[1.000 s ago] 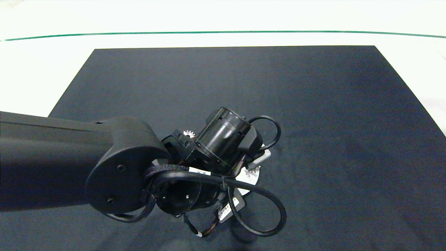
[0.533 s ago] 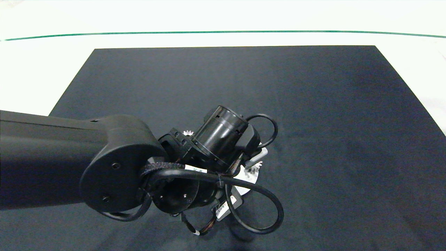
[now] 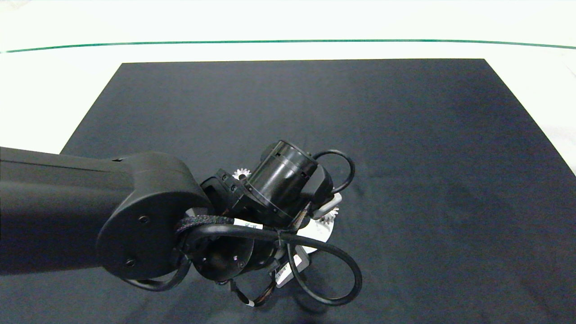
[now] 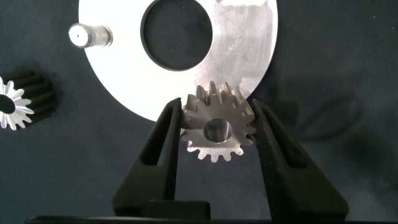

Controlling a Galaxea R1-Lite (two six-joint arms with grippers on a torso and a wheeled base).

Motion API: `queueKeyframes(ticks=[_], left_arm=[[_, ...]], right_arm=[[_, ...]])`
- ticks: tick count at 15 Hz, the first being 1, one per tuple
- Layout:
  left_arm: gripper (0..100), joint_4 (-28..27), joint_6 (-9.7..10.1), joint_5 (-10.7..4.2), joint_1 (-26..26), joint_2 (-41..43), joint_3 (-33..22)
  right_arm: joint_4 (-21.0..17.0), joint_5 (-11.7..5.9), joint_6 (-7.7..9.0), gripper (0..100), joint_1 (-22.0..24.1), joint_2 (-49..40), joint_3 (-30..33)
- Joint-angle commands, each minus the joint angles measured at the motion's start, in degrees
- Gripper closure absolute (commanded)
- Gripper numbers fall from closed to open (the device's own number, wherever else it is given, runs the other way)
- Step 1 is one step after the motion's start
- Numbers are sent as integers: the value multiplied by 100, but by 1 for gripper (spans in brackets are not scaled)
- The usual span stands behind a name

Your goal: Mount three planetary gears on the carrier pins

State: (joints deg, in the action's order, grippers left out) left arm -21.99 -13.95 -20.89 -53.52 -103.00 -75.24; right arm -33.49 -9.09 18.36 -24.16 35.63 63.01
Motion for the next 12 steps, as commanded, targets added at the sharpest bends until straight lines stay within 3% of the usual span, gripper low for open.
queueKeyframes(ticks=[1, 7, 8, 12], left_arm=[[87, 186, -20, -11, -1, 25, 124], [87, 239, -20, -11, -10, -19, 159], [0, 239, -20, -20, -10, -19, 159], [0, 248, 50, -11, -36, 25, 141]], right_arm=[[-17, -5, 10, 0, -1, 5, 0], [-9, -5, 10, 0, -1, 5, -35], [-9, -5, 27, 0, -1, 5, -35], [-9, -5, 45, 0, -1, 5, -44]])
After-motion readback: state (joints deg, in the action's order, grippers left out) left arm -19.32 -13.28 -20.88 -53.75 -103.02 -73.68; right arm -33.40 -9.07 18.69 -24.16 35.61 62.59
